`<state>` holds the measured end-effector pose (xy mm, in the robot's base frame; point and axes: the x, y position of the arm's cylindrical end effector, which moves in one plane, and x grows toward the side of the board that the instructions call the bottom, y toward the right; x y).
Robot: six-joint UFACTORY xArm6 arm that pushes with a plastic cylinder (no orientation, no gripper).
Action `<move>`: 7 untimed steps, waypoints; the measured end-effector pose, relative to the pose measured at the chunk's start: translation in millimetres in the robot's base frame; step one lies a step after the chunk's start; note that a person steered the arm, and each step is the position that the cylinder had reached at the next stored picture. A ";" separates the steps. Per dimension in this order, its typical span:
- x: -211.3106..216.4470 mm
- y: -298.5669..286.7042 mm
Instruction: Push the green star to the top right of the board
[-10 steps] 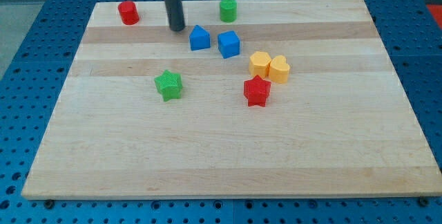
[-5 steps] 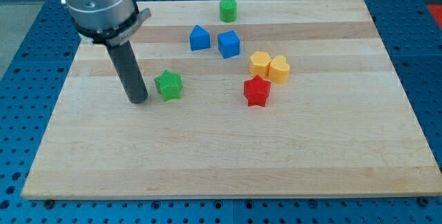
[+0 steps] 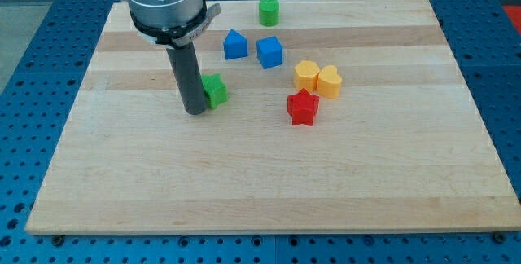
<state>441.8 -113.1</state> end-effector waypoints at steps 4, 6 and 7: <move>-55.9 17.0; -68.5 22.6; -68.4 38.4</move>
<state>373.4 -74.7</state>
